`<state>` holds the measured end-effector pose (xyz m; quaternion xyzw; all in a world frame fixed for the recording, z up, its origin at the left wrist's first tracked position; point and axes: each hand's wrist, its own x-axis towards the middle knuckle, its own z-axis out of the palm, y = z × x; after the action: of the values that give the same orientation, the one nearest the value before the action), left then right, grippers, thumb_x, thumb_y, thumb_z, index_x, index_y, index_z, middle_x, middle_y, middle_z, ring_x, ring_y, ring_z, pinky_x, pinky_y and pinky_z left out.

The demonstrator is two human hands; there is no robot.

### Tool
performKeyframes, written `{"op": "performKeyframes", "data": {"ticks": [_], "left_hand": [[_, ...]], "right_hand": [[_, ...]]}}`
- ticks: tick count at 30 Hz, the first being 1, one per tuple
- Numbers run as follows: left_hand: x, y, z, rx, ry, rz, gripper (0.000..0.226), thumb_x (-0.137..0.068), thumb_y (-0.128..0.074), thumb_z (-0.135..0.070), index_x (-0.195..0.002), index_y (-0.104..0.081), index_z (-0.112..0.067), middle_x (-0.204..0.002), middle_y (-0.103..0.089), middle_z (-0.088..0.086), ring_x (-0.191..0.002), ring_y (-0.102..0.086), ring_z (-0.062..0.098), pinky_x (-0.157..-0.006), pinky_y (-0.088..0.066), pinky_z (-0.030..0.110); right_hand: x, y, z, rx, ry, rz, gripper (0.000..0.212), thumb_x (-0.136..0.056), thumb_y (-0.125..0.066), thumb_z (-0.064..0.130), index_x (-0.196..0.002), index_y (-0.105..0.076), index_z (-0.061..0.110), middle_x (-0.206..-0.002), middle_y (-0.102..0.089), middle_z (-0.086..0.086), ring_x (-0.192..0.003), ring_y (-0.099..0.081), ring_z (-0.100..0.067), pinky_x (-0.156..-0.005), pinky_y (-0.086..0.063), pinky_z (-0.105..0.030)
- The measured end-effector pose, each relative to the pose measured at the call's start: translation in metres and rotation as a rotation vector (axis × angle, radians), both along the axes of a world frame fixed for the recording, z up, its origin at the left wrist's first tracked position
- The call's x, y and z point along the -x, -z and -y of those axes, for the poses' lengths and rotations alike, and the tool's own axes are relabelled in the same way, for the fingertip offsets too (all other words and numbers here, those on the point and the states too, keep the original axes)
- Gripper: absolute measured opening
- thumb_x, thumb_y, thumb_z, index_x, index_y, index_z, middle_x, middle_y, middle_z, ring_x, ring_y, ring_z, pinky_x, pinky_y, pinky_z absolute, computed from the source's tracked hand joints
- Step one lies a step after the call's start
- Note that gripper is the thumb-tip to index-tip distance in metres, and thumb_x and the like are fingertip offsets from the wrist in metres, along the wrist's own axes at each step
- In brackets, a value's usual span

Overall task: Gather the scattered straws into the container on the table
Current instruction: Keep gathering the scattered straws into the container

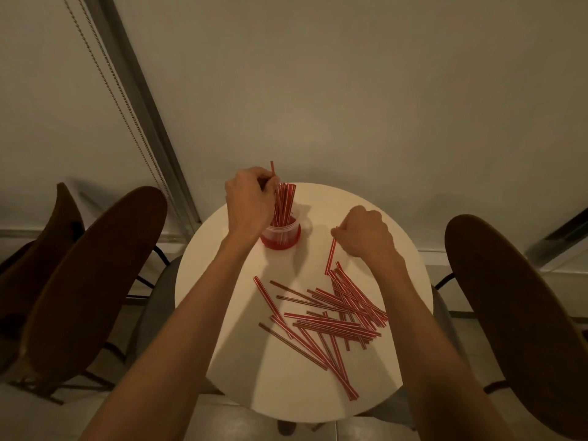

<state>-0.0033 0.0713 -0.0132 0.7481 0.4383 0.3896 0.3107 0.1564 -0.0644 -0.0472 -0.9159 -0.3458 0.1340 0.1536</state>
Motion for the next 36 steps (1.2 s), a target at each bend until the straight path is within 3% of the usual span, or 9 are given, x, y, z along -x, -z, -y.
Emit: {"op": "performKeyframes", "data": {"ticks": [3,7,12,18,20,24,28,31,36], "left_hand": [[0.001,0.011,-0.005,0.005,0.023,-0.126,0.015,-0.100,-0.077,-0.014,-0.113,-0.083,-0.009,-0.103,-0.083,0.007,-0.092,-0.079,0.021,-0.095,-0.065,0.044],[0.003,0.021,-0.006,0.006,0.031,-0.196,0.019,-0.097,-0.080,-0.014,-0.115,-0.083,-0.010,-0.106,-0.083,0.008,-0.093,-0.080,0.022,-0.094,-0.066,0.044],[0.005,0.021,-0.007,0.000,0.036,-0.181,0.019,-0.093,-0.086,-0.017,-0.111,-0.084,-0.010,-0.101,-0.083,0.007,-0.089,-0.079,0.018,-0.091,-0.066,0.039],[0.018,0.024,-0.007,-0.135,0.037,-0.139,0.027,-0.093,-0.083,-0.037,-0.111,-0.081,-0.016,-0.102,-0.077,0.002,-0.087,-0.071,0.012,-0.086,-0.063,0.035],[0.022,0.029,-0.004,-0.129,0.040,-0.126,0.041,-0.089,-0.084,-0.047,-0.119,-0.075,-0.019,-0.111,-0.067,0.000,-0.102,-0.065,0.017,-0.090,-0.056,0.034],[0.025,0.039,0.008,0.011,0.068,-0.078,0.094,-0.078,-0.090,-0.060,-0.151,-0.048,-0.020,-0.148,-0.046,0.006,-0.135,-0.051,0.022,-0.108,-0.049,0.037],[0.023,0.046,0.014,0.166,0.098,-0.082,0.127,-0.068,-0.092,-0.069,-0.165,-0.026,-0.020,-0.165,-0.036,0.007,-0.150,-0.044,0.026,-0.120,-0.043,0.046],[0.022,0.054,0.015,0.254,0.116,-0.085,0.135,-0.064,-0.095,-0.067,-0.167,-0.022,-0.020,-0.168,-0.038,0.007,-0.151,-0.045,0.028,-0.122,-0.042,0.049],[0.021,0.062,0.013,0.328,0.175,-0.080,0.132,-0.063,-0.097,-0.064,-0.166,-0.027,-0.021,-0.164,-0.049,0.005,-0.147,-0.052,0.026,-0.118,-0.047,0.044]], "right_hand": [[0.006,0.006,0.005,0.096,0.013,0.023,0.045,-0.101,-0.069,0.042,-0.129,-0.059,0.008,-0.127,-0.061,-0.017,-0.113,-0.065,-0.039,-0.082,-0.049,-0.041],[0.013,0.004,0.001,0.133,0.016,0.029,0.043,-0.095,-0.076,0.034,-0.125,-0.059,0.008,-0.125,-0.059,-0.016,-0.112,-0.064,-0.037,-0.078,-0.047,-0.040],[0.019,0.001,-0.007,0.127,0.052,0.003,0.035,-0.094,-0.071,0.016,-0.126,-0.060,0.007,-0.128,-0.059,-0.016,-0.116,-0.064,-0.038,-0.083,-0.049,-0.040],[0.030,0.002,-0.015,0.144,0.060,0.024,0.039,-0.096,-0.070,0.020,-0.132,-0.059,0.010,-0.133,-0.061,-0.014,-0.123,-0.064,-0.038,-0.097,-0.052,-0.044],[0.034,0.003,-0.017,0.151,0.048,0.030,0.039,-0.096,-0.070,0.021,-0.132,-0.059,0.010,-0.132,-0.060,-0.014,-0.123,-0.063,-0.037,-0.096,-0.051,-0.042],[0.040,0.004,-0.020,0.145,0.020,0.075,0.038,-0.099,-0.068,0.024,-0.134,-0.058,0.010,-0.133,-0.060,-0.014,-0.123,-0.063,-0.038,-0.096,-0.050,-0.042],[0.043,0.010,-0.020,0.117,0.010,0.106,0.035,-0.102,-0.064,0.025,-0.133,-0.058,0.010,-0.132,-0.061,-0.015,-0.122,-0.063,-0.039,-0.091,-0.047,-0.042],[0.040,0.011,-0.019,0.017,0.059,0.095,0.028,-0.099,-0.065,0.024,-0.123,-0.062,0.010,-0.122,-0.063,-0.015,-0.111,-0.066,-0.039,-0.080,-0.044,-0.041],[0.030,-0.003,-0.024,-0.448,0.151,-0.078,0.008,-0.094,-0.071,0.021,-0.102,-0.071,0.019,-0.095,-0.076,-0.004,-0.092,-0.073,-0.028,-0.081,-0.062,-0.044]]}}
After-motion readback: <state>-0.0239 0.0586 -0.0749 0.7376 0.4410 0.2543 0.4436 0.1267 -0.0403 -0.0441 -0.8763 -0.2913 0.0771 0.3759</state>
